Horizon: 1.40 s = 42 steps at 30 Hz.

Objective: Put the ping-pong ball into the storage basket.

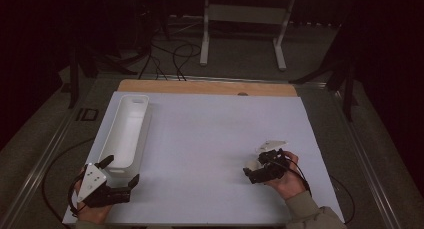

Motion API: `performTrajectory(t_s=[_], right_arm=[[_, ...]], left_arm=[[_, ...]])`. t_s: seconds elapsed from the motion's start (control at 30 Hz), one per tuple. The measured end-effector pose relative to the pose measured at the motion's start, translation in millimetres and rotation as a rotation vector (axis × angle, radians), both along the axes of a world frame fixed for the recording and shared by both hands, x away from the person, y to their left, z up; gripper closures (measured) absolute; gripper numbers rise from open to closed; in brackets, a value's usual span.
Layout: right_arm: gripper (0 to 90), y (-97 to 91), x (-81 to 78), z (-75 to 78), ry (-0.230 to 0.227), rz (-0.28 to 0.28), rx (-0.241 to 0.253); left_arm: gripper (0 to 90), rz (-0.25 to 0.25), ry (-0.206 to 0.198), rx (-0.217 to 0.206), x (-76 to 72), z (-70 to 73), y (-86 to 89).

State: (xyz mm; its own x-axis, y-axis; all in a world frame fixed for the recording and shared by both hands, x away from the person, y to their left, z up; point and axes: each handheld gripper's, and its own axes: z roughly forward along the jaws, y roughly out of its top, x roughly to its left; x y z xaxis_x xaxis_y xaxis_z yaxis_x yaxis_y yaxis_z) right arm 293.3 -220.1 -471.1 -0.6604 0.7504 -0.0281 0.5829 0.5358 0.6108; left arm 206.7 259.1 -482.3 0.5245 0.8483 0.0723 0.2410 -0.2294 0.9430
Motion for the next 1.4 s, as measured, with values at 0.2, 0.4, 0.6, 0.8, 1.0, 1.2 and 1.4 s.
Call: performTrajectory(t_s=[0.2, 0.4, 0.6, 0.8, 1.0, 1.2, 1.4], right_arm=[[8.2, 0.9, 1.7, -1.9, 0.011, -0.003, -0.003], [8.2, 1.8, 3.1, -3.4, 0.017, -0.005, -0.010], [8.2, 1.8, 5.0, -4.8, 0.023, -0.005, -0.013], [8.2, 2.4, 6.1, -6.1, 0.025, -0.004, -0.017], [8.4, 2.9, 6.9, -7.7, 0.031, -0.009, -0.016], [8.6, 3.5, 8.0, -9.0, 0.034, -0.006, -0.020], [8.6, 3.7, 9.5, -10.3, 0.041, -0.005, -0.024]], left_arm=[[0.0, 0.000, 0.001, 0.000, 0.0, 0.0, 0.1], [0.0, 0.000, 0.001, 0.000, -0.1, 0.0, 0.1], [0.0, 0.000, 0.001, 0.000, -0.1, 0.0, 0.0], [0.0, 0.000, 0.001, 0.001, -0.2, 0.0, 0.1], [0.0, 0.000, 0.000, 0.001, -0.2, 0.1, 0.3], [0.0, 0.000, 0.000, 0.001, -0.2, 0.0, 0.2], [0.0, 0.000, 0.001, 0.000, -0.2, -0.1, 0.0]])
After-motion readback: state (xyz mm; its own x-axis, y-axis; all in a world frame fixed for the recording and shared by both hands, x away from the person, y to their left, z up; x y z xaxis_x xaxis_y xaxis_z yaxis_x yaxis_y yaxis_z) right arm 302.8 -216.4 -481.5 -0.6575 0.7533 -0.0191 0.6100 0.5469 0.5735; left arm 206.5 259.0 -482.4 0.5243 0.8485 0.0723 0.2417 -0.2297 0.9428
